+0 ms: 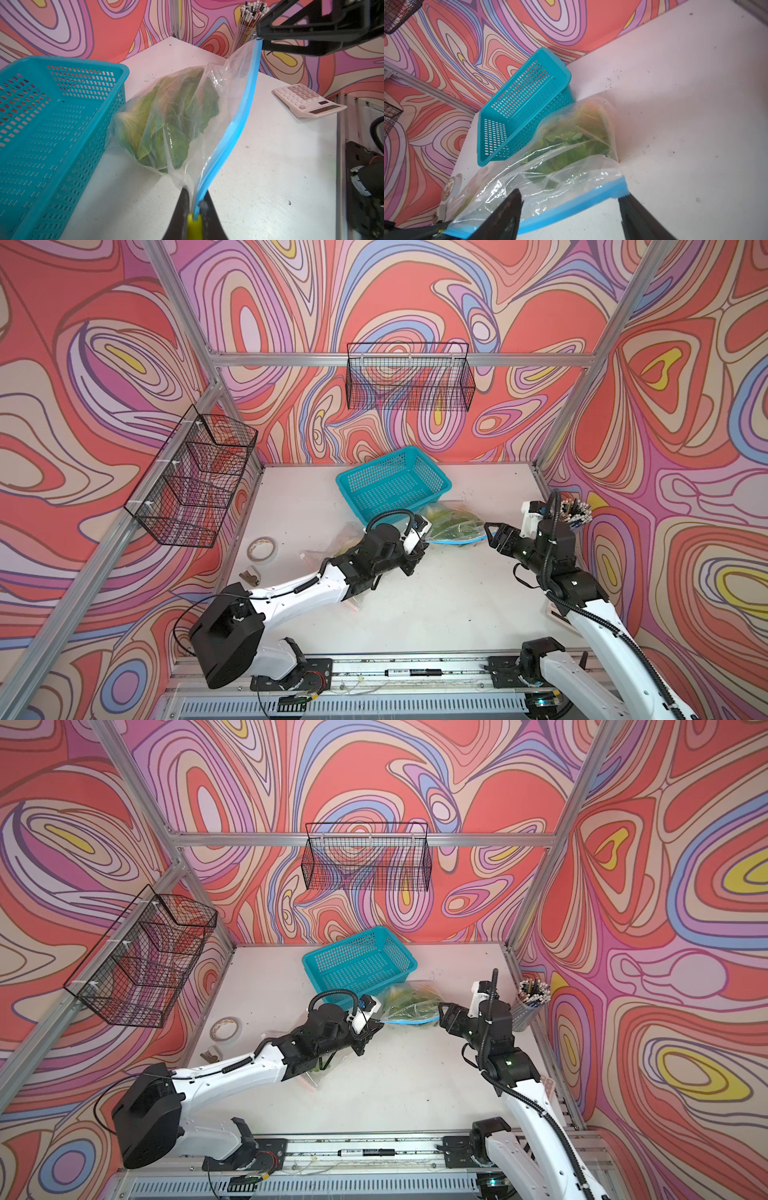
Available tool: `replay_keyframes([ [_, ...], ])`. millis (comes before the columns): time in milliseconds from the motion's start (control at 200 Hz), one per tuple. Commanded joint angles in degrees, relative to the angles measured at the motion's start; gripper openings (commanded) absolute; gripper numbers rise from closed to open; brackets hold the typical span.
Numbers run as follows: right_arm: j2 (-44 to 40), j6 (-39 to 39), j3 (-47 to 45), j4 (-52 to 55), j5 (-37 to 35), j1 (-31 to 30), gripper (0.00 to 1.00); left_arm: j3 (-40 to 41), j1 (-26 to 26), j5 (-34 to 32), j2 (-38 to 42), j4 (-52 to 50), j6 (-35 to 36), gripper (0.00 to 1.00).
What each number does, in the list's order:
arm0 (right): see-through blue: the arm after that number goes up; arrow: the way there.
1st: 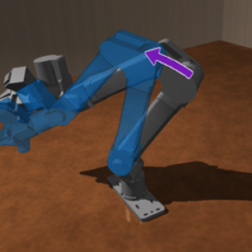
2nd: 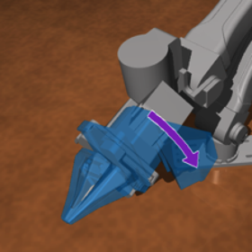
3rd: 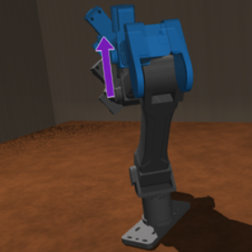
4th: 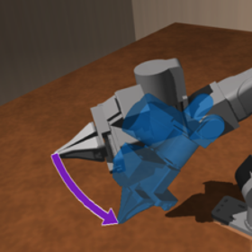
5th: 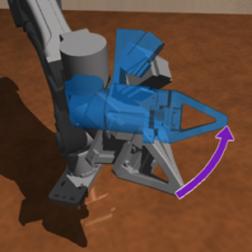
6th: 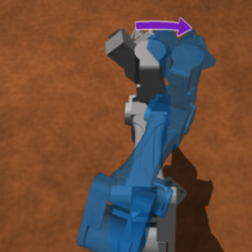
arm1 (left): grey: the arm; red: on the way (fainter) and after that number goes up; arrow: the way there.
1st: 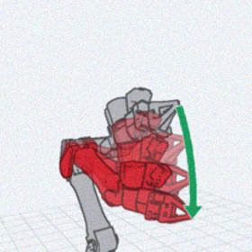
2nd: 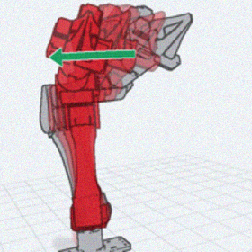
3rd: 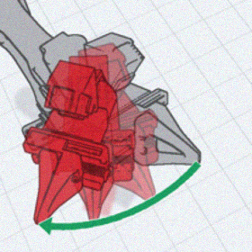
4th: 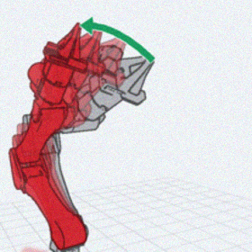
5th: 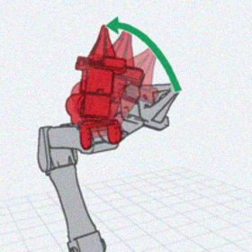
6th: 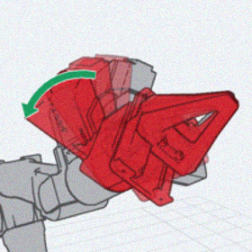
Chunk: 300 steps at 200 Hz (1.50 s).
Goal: Open the zip-top bag and take out the chinese cabbages
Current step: Adjust the zipper food storage bag at the center of the board.
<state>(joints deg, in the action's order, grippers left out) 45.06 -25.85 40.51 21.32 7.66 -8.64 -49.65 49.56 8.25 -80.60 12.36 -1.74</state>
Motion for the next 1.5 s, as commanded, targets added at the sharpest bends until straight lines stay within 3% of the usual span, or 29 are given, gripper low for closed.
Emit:
replay_keyframes([
  [0, -1.72, 10.16, 0.57, -0.54, 1.26, 0.19, 0.77, -3.91, 0.20, 3.39, -1.42, -5.25, -0.93, 0.02],
  [466, 0.16, 27.89, 2.47, -6.68, 9.68, -1.55, 0.68, -12.55, -1.32, 10.88, -5.95, -16.25, -1.44, 0.02],
  [771, 4.16, 34.38, 2.70, -7.76, -5.28, -16.88, 0.68, -13.46, -4.26, 14.03, -6.73, -17.02, -4.24, 0.02],
  [942, 5.48, 36.54, 2.76, -8.30, -5.16, -19.28, 0.68, -13.61, -6.84, 16.66, -7.02, -17.77, -5.36, 0.02],
  [1192, 10.47, 43.36, 5.54, -5.32, -11.02, -28.75, 0.68, -15.20, -8.31, 19.71, -8.08, -19.91, -5.28, 0.02],
  [1497, 13.34, 47.17, 6.75, -5.09, -9.44, -30.47, 0.67, -16.77, -9.75, 22.63, -8.66, -21.97, -5.12, 0.02],
])
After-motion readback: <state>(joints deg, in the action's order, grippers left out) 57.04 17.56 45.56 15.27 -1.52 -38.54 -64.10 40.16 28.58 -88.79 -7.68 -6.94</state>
